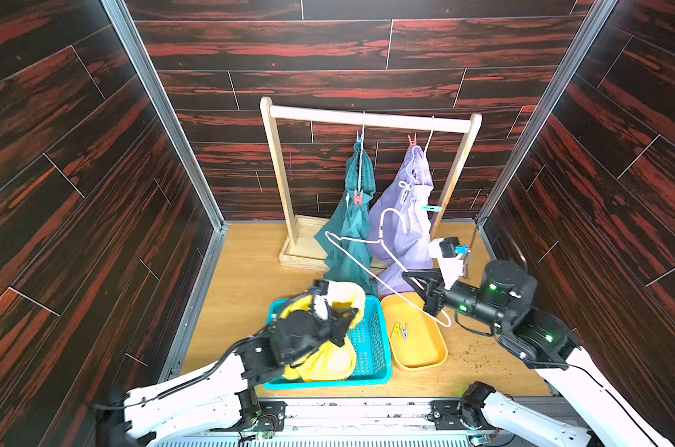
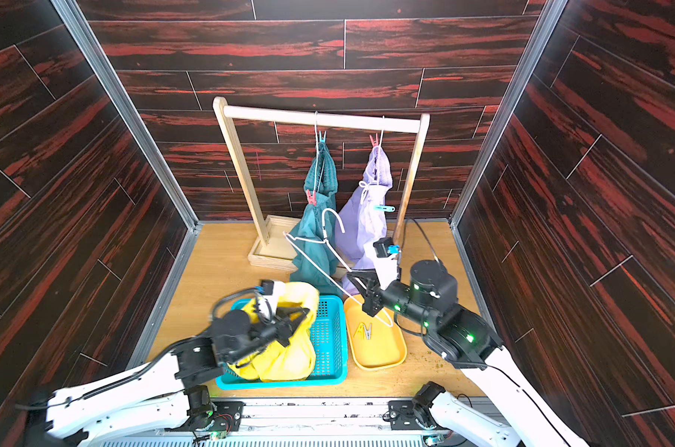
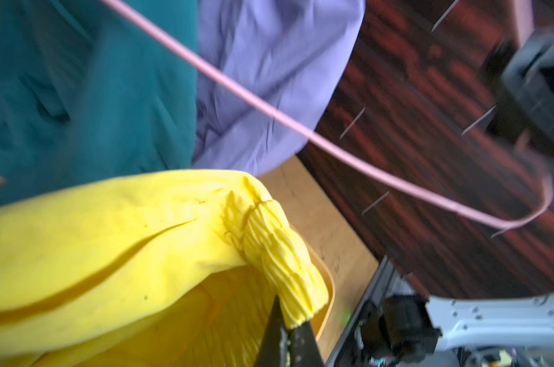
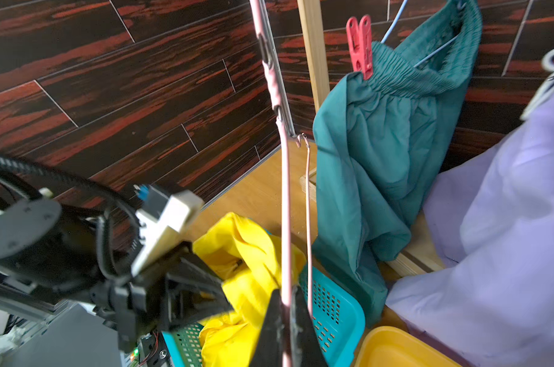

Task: Remove the clothespins securing shorts to the hanger
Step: Place the shorts in the basket.

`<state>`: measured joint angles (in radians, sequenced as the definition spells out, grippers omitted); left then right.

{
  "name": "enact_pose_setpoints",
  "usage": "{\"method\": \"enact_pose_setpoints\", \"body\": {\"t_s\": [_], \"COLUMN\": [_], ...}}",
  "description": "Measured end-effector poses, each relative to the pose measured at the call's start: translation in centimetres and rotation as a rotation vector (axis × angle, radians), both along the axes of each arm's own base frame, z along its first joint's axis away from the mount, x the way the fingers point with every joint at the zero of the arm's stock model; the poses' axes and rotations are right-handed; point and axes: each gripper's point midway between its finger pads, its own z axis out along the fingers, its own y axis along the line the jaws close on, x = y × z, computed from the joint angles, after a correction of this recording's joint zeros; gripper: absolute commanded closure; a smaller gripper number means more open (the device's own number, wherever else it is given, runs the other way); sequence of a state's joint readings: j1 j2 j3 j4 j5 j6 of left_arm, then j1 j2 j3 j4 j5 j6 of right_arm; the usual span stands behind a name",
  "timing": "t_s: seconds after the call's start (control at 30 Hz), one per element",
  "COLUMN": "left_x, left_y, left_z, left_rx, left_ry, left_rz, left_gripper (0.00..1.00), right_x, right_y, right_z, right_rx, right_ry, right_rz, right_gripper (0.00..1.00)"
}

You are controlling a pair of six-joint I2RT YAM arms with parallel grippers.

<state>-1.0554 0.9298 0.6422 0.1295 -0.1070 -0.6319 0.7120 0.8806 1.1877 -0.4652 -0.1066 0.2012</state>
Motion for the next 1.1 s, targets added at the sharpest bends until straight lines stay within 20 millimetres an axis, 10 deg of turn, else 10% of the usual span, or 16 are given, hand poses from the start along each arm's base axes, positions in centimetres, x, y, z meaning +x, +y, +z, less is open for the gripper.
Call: {"method": "enact_pose_setpoints", "body": {"t_s": [0.93, 1.1], "left_x": [-1.0, -1.3], "left_y": [1.7, 1.3], "left_z": [-21.4, -20.0], "left_rx": [0.339, 0.321], "left_ry": [0.595, 0.575], "left_rz": [0.087, 0.043], "left_gripper": [0.99, 0.46], "right_x": [2.5, 2.7], "right_y": [2.9, 2.7], "right_z": [-6.0, -6.2], "right_rx": [0.051, 0.051], "right_ry": [0.175, 0.181], "right_rz": [0.166, 0.163], "right_gripper": [1.0, 1.0]}}
